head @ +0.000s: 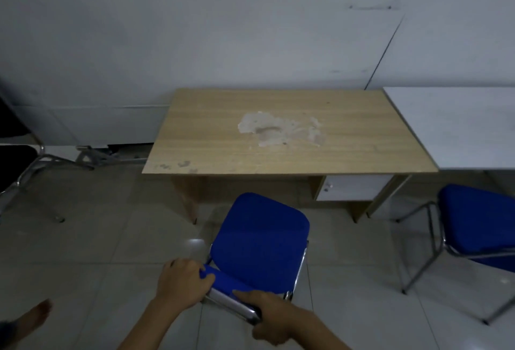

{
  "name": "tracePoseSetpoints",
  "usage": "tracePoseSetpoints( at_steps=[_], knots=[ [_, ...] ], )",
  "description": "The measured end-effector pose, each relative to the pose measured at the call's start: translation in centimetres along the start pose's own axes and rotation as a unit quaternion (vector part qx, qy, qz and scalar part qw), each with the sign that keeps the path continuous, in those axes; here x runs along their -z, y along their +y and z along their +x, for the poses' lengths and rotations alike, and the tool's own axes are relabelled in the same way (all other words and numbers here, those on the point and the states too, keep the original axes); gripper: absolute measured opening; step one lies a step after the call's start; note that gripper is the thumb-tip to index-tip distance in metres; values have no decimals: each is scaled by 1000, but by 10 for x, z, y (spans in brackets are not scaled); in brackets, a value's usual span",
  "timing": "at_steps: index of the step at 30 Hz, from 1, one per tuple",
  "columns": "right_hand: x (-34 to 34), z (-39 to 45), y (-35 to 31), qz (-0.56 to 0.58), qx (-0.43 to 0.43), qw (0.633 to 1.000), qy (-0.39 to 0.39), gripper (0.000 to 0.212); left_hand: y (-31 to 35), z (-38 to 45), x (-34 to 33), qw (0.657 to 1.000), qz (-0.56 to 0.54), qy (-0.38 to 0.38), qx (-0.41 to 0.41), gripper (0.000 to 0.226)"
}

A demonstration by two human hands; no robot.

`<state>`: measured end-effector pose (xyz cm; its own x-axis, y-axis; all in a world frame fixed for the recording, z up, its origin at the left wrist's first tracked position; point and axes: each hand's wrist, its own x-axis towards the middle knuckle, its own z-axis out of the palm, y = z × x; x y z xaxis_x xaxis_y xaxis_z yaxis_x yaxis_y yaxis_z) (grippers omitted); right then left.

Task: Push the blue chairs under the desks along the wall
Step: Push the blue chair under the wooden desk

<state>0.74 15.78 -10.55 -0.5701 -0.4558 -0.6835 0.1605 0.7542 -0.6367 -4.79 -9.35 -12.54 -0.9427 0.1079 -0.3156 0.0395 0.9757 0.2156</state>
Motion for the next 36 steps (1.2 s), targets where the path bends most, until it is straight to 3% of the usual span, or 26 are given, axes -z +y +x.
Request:
tracePoseSetpoints(
  at_steps=[3, 8, 10, 12, 14, 16, 18, 21, 30, 36],
  knots=[
    [32, -16, 26, -59, -16, 998, -32, 92, 41, -7, -3, 1000, -12, -3, 15, 42],
    [78, -47, 65, -127, -20, 992, -19, 89, 113, -15, -9, 998, -24, 13, 48, 43],
    [82, -57, 86, -122, -21, 991, 44, 83, 134, -14, -9, 998, -31, 7, 54, 50],
    [68, -62, 107, -89, -45, 981, 165, 77, 146, -13, -8, 997, -32, -12, 67, 66],
    [37, -64, 123, 47, -60, 952, 297, 79, 147, -13, -9, 995, -50, -32, 84, 85],
    [7, -64, 122, 239, -45, 901, 360, 80, 140, -15, -9, 992, -71, -49, 87, 98],
    [-4, -57, 113, 342, -58, 870, 351, 91, 133, -18, -9, 993, -82, -55, 68, 101],
    [-2, -43, 101, 400, -84, 850, 331, 99, 126, -18, -11, 992, -93, -60, 63, 104],
    [28, -26, 103, 390, -68, 852, 342, 78, 138, -2, -9, 966, -191, -42, 168, 121],
    [70, -4, 96, 379, -52, 860, 338, 70, 131, 40, -4, 966, -197, 2, 168, 97]
  ],
)
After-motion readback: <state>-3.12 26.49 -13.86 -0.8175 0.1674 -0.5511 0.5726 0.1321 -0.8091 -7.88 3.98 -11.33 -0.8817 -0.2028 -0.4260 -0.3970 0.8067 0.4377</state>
